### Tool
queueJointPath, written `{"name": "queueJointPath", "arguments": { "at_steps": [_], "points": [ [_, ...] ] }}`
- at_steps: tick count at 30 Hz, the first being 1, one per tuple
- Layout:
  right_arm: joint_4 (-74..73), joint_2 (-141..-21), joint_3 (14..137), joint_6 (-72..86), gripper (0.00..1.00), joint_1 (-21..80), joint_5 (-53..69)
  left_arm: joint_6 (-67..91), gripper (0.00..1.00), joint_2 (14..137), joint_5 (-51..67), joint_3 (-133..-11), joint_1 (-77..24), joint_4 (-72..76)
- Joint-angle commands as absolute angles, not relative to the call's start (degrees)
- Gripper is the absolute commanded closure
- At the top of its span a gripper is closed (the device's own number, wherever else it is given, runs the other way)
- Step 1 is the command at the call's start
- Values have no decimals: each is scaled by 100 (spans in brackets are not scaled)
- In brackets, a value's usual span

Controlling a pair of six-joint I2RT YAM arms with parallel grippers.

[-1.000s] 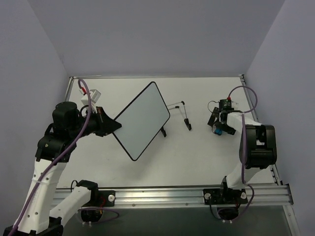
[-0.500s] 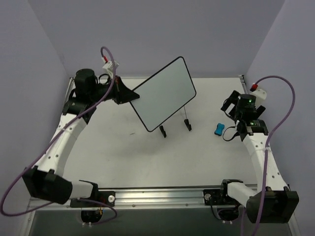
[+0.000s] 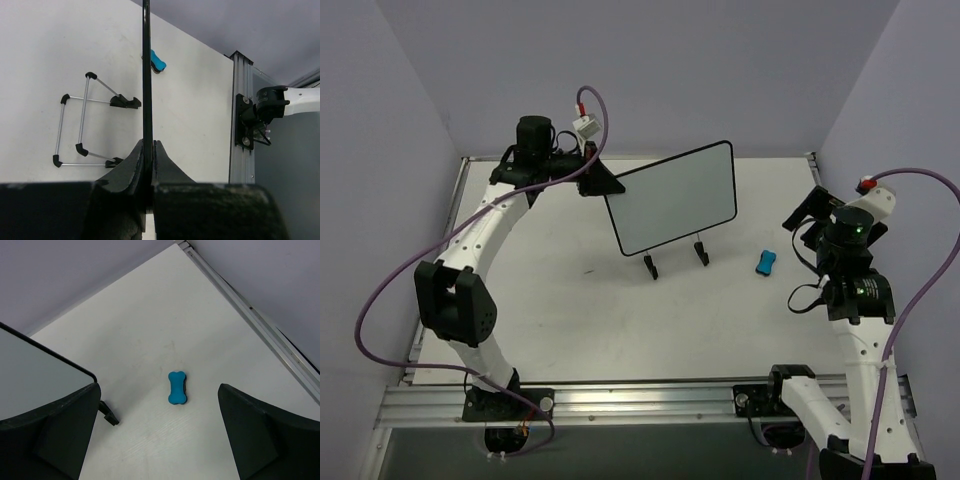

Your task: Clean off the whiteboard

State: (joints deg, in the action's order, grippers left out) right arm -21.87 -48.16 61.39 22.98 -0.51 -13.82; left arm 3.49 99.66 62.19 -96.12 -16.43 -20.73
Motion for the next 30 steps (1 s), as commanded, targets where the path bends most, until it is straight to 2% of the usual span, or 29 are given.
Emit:
{"name": "queueJointPath", "arguments": {
  "at_steps": [1,8,13,22,30],
  "points": [
    [-2285,-4755,6135,2197,0,132,-1301,130,98,10089,6627,-9607,-1740,-1426],
    [-2364,-4764,6188,2118,0,334,-1380,-710,98,10889,6864,-10370,-1749,-2591],
    [-2329,-4728,6126,2092,0,474,-1573,-949,98,10995,6434,-10380,-1749,-2829],
    [-2320,-4720,6117,2039,0,615,-1661,-168,98,10925,6398,-10011,-1767,-1636],
    [-2364,-4728,6152,2004,0,773,-1854,-422,98,11162,6538,-10143,-1767,-2004]
  ]
}}
